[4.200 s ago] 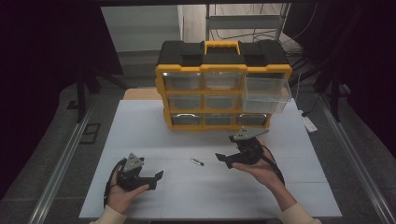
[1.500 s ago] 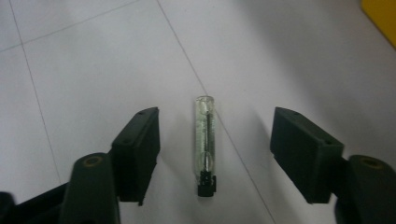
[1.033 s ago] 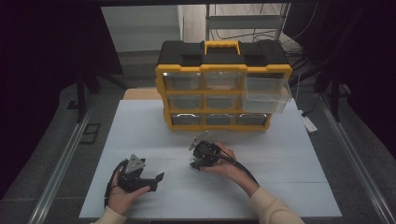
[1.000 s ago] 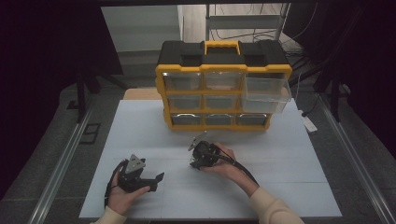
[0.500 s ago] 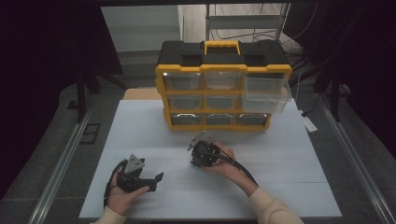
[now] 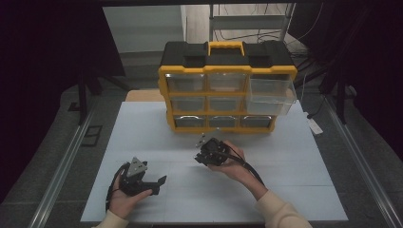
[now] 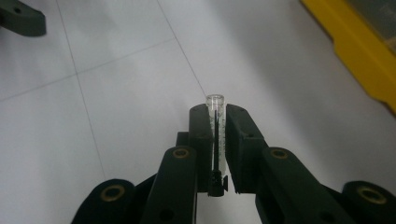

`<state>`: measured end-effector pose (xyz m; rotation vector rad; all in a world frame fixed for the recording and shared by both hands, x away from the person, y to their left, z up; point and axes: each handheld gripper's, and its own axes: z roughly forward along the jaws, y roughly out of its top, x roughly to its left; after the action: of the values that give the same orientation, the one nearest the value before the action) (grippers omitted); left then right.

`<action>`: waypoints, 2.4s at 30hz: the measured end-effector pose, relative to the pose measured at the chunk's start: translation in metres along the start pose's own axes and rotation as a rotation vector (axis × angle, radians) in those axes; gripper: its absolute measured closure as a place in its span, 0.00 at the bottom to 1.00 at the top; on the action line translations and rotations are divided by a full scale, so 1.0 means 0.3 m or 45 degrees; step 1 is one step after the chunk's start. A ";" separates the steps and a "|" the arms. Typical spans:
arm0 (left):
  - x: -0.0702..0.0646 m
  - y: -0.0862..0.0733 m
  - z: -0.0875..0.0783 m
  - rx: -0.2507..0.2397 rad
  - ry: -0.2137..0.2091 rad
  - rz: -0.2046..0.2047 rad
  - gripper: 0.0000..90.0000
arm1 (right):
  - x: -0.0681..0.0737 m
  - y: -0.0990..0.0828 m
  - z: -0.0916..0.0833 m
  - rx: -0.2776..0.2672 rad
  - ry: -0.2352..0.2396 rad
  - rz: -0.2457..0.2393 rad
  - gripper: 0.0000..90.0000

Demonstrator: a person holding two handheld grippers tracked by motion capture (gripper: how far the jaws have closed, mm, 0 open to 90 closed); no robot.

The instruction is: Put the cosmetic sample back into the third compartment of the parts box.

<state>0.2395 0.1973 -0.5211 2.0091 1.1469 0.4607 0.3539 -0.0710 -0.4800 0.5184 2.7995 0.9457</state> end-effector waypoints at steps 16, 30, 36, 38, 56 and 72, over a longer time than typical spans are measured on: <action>-0.001 0.001 -0.001 -0.012 0.004 -0.003 0.10 | 0.011 0.011 -0.114 -0.138 -0.005 0.005 0.90; 0.001 0.002 0.001 -0.010 0.007 -0.004 0.10 | 0.001 0.016 -0.188 -0.236 -0.002 0.022 0.90; 0.000 0.002 0.002 -0.009 0.008 -0.003 0.10 | -0.003 0.020 -0.227 -0.288 0.002 0.030 0.90; 0.000 0.002 0.002 -0.010 0.006 -0.003 0.10 | -0.003 0.022 -0.241 -0.303 -0.004 0.033 0.90; 0.000 0.003 0.003 -0.006 0.006 0.000 0.11 | -0.011 0.026 -0.324 -0.413 -0.015 0.059 0.90; -0.002 0.003 0.005 -0.006 0.006 0.000 0.11 | -0.024 0.021 -0.405 -0.505 -0.060 0.076 0.90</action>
<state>0.2407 0.1959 -0.5212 2.0052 1.1473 0.4679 0.3331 -0.1371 -0.3797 0.5564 2.4699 1.4333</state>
